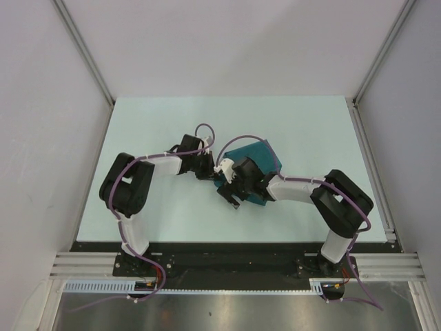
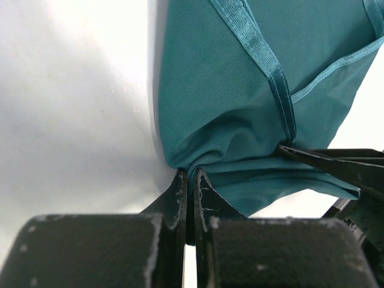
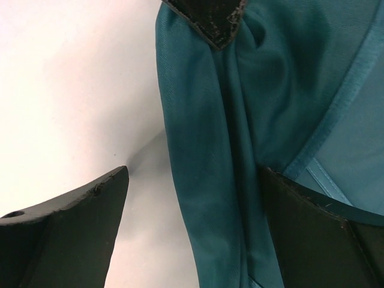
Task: Fold the napkin, place the utensils inside, and roll it up
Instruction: Roll the napkin with the utensil
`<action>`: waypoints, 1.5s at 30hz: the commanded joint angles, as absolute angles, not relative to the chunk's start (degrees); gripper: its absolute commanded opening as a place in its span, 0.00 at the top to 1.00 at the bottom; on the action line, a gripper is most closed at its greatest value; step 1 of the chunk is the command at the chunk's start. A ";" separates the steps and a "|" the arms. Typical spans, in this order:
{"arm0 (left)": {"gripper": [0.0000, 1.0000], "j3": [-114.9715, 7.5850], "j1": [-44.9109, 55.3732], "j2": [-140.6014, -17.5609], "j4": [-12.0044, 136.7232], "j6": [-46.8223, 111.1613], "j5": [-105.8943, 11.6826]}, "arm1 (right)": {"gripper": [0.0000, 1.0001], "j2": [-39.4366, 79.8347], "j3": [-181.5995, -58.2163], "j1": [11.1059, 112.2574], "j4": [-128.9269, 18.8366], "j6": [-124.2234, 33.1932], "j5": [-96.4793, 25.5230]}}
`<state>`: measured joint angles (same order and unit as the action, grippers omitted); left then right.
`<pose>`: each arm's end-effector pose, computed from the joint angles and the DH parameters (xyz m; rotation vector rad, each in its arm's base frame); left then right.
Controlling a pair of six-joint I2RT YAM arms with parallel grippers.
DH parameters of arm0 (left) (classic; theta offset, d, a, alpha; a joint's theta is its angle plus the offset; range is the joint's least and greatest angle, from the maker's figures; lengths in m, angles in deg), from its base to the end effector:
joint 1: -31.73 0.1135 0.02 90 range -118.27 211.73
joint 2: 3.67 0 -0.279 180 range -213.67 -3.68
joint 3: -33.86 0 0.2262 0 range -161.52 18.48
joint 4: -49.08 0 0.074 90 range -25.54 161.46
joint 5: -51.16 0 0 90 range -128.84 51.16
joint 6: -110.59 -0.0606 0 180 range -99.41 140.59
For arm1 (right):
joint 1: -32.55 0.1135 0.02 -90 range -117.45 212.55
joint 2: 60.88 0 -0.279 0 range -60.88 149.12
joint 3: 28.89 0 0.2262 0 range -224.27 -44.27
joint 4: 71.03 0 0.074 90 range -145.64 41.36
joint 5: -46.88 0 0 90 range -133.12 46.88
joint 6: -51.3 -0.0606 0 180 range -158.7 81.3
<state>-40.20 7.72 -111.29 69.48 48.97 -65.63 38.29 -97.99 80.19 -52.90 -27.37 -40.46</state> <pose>0.3253 -0.1748 0.1508 0.1031 2.6303 -0.9377 0.2337 0.2604 0.1753 -1.2199 2.1135 0.3442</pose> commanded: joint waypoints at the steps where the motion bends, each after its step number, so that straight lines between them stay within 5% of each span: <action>1: 1.00 -41.38 7.47 -112.75 73.08 46.69 -64.07 | 0.06 39.84 -100.26 80.54 -55.03 -24.38 -41.45; 24: 1.00 -43.40 7.47 -112.84 75.18 45.99 -63.81 | 0.10 43.79 -104.04 76.76 -52.83 -24.20 -32.23; 30: 1.00 -43.66 7.47 -111.70 75.19 46.52 -63.81 | 0.37 43.97 -102.29 76.94 -50.98 -27.88 -31.08; 40: 0.99 -44.45 7.65 -109.15 74.57 47.83 -64.42 | 0.57 45.20 -101.05 75.36 -50.28 -33.16 -29.15; 45: 0.75 -43.84 8.61 -107.83 73.08 48.98 -64.77 | 0.66 47.04 -102.10 72.29 -49.14 -34.48 -22.75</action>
<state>-42.76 7.85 -111.66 73.98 48.16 -65.35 43.61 -102.38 73.88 -54.58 -31.56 -30.04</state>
